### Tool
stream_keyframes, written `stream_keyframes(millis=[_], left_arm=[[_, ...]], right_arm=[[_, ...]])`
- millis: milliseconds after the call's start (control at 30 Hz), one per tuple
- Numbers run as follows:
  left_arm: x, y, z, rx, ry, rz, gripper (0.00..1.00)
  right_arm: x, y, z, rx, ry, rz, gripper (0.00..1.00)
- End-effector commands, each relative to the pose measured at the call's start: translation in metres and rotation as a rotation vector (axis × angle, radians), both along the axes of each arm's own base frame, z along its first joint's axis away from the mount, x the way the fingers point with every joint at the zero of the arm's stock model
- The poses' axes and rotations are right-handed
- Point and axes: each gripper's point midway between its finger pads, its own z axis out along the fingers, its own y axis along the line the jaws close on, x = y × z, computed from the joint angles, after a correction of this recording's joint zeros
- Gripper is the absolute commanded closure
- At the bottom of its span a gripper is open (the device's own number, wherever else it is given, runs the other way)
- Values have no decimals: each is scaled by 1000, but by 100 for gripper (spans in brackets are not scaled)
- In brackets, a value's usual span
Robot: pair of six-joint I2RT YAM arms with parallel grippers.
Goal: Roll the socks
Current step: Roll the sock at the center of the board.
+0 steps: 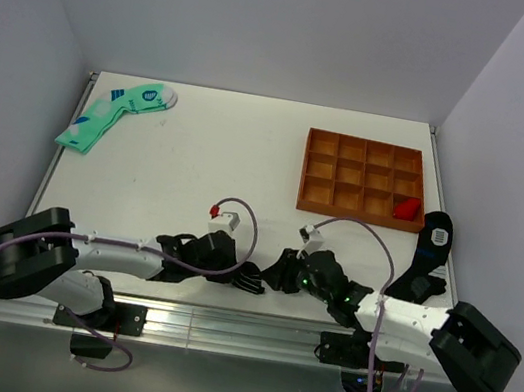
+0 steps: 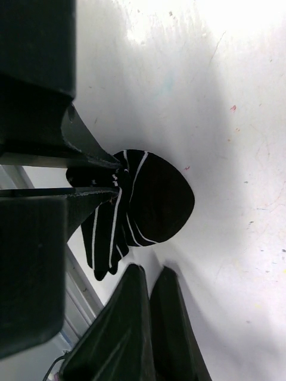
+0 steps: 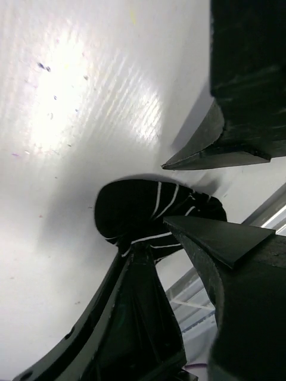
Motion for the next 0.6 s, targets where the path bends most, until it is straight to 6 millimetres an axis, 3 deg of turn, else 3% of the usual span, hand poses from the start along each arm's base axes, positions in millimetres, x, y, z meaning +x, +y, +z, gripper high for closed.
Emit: stream_keyframes(millis=[0, 133, 333, 567], left_arm=[[-38, 48, -44, 250, 169, -68, 99], [-39, 43, -37, 245, 193, -90, 100], [-38, 41, -32, 244, 241, -111, 100], [-37, 32, -32, 204, 302, -135, 100]], right_arm=[[19, 0, 27, 62, -162, -54, 56], [18, 8, 41, 72, -239, -28, 56], [-2, 25, 42, 33, -309, 45, 57], [-18, 29, 41, 47, -348, 106, 56]])
